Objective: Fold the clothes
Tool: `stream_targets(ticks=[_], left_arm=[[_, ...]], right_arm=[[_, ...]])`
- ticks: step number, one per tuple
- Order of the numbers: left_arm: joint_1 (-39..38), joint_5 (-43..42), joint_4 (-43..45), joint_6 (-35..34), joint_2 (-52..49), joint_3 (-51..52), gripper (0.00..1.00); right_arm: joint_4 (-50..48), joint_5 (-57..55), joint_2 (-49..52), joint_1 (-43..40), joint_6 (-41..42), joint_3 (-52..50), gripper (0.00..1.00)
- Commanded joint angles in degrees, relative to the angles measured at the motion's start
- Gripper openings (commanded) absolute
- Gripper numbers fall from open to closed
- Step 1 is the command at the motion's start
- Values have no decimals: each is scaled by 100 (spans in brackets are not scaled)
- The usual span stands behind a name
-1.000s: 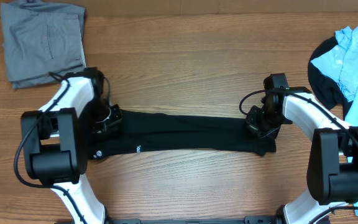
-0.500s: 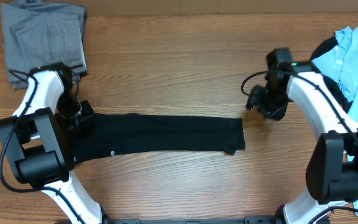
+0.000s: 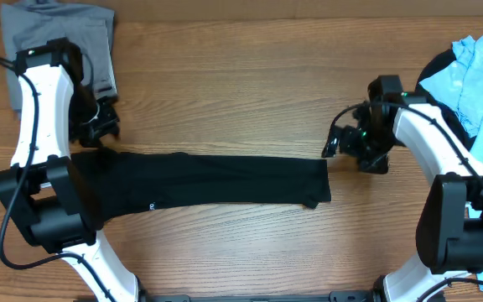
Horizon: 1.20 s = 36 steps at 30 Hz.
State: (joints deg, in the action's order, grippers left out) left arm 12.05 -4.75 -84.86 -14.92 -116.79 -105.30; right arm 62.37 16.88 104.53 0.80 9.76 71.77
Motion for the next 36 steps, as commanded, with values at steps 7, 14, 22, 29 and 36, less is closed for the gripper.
stream_targets(ticks=[7,14,22,29,36], left_arm=[[-780,-1071,-44,916,494,-146,100],[-1191,-1331,-138,892,706,-144,100],[-1606,-1270,-326,892,1239,-144,100],[-1720,-1132,-459,894,1303,-131,100],[-1725,-1130,-490,896,1303,-129,100]], right_arm=[[-610,942,4,11,-402,-997,100],[-933,1305,7,155,-398,-1390,100],[-1303,1447,7,573,-96,-1722,80],[-1364,1410,7,601,70,-1725,28],[-1414,1403,4,599,105,-1725,4]])
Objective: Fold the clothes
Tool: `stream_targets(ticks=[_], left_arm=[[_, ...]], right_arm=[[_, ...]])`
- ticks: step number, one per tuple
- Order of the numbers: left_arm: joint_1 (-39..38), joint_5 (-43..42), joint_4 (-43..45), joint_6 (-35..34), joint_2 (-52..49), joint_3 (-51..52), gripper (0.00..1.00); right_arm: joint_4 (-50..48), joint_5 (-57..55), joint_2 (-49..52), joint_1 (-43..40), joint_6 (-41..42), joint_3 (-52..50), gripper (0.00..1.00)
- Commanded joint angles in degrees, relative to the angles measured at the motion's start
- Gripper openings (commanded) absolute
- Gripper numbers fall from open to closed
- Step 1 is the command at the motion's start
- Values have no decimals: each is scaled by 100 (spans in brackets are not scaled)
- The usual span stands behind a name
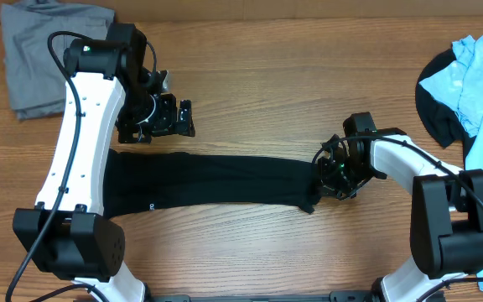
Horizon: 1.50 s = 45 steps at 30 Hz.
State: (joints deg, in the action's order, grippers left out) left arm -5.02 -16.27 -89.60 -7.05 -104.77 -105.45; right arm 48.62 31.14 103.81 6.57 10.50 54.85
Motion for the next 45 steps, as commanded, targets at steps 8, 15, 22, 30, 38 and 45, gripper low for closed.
stream_targets(ticks=[8,15,22,30,38,45], left_arm=[[-26,35,116,109,101,83,100],[-26,35,227,109,101,297,100],[-26,33,310,107,101,308,100],[-26,33,367,107,101,308,100],[-26,15,433,105,98,308,100],[-26,17,437,107,98,308,99]], right_arm=[[96,-413,76,-289,330,74,4],[625,-1080,52,-1036,479,446,4],[1106,-1488,-205,-1578,745,898,4],[1375,-2199,-1150,-1294,1084,1128,4],[1318,-2524,-1357,-271,1458,1119,4],[1091,-2758,-1357,1049,1998,1119,4]])
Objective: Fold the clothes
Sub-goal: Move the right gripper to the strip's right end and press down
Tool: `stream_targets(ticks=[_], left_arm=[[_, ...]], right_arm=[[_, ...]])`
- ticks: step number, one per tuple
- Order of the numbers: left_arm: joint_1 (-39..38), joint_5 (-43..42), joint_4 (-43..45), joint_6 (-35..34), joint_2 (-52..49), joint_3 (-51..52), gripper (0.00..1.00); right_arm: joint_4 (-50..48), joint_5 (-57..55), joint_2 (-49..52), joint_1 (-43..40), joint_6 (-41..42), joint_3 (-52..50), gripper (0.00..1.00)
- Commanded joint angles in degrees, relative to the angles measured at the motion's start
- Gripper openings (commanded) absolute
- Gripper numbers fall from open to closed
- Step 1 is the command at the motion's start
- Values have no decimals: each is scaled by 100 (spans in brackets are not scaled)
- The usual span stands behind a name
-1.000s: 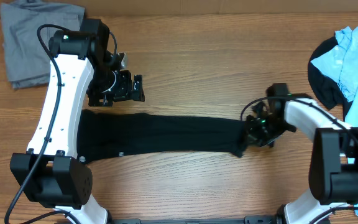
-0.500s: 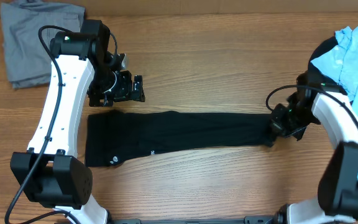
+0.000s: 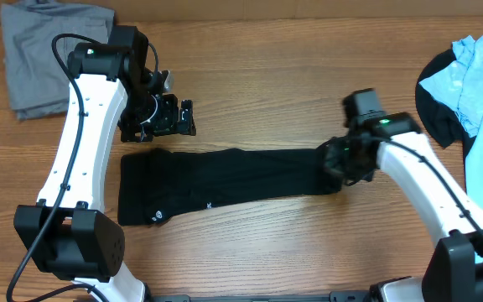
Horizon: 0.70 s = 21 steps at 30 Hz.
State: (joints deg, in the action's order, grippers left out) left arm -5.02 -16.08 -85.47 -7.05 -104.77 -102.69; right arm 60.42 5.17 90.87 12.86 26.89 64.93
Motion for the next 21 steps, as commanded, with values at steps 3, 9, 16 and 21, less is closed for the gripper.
stream_targets(ticks=[3,9,16,21], left_arm=[[-26,-2,24,107,98,33,100],[-26,0,26,107,98,33,100],[-26,0,26,107,98,33,100],[-26,2,26,107,98,33,100]], right_arm=[[-223,-129,-63,822,468,111,4],[-619,-107,-63,1467,487,111,4],[-984,-105,-59,1969,426,109,4],[-1141,-85,-17,2247,437,81,4]])
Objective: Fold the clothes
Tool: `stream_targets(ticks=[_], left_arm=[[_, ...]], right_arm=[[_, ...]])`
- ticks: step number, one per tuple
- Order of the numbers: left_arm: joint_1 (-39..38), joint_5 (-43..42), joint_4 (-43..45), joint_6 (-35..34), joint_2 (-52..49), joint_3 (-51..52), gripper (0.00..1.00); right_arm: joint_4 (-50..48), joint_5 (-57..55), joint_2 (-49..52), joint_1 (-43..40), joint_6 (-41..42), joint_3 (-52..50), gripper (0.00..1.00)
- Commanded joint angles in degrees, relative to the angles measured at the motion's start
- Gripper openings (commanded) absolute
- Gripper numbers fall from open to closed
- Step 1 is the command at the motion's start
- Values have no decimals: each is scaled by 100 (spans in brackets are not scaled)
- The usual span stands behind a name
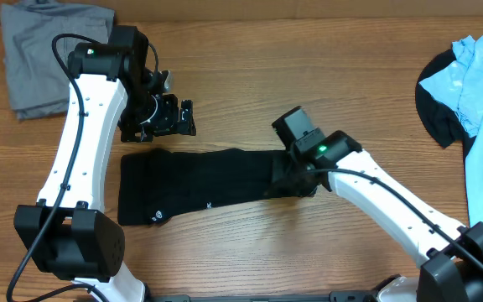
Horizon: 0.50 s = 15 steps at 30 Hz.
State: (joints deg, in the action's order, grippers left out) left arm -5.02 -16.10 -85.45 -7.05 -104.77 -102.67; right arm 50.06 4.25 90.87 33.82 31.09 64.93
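Observation:
A long black garment (195, 190), folded into a narrow strip, lies across the table's middle. My right gripper (294, 179) is shut on its right end, which is lifted and doubled over toward the left, so the strip looks shorter. My left gripper (186, 118) hovers just above the garment's upper left part, its fingers apart and holding nothing.
A grey folded garment (40, 50) lies at the back left corner. At the right edge sits a light blue shirt over a black piece. The wooden table (250, 67) shows bare between them.
My right gripper has carried the garment's right end leftward, from about the right third of the table to near its middle, doubling the cloth. The left arm has not moved.
At first both grippers stood by the ends of the stretched black strip. Then the left arm had moved up and right of the left end while the right gripper was at the right end. Later the right end was gripped and lifted, and now it lies carried toward the left.

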Motion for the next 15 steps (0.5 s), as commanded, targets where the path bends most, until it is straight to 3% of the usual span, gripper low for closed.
stream_targets(ticks=[1,6,9,15], left_arm=[[-26,4,24,109,98,31,100],[-26,4,20,109,98,31,100],[-26,4,17,109,98,31,100],[-26,4,22,107,98,31,100]], right_arm=[[-186,55,-15,197,28,57,4],[-509,354,11,299,72,-87,7],[-498,358,81,299,70,-87,16],[-621,728,348,299,68,-87,15]])
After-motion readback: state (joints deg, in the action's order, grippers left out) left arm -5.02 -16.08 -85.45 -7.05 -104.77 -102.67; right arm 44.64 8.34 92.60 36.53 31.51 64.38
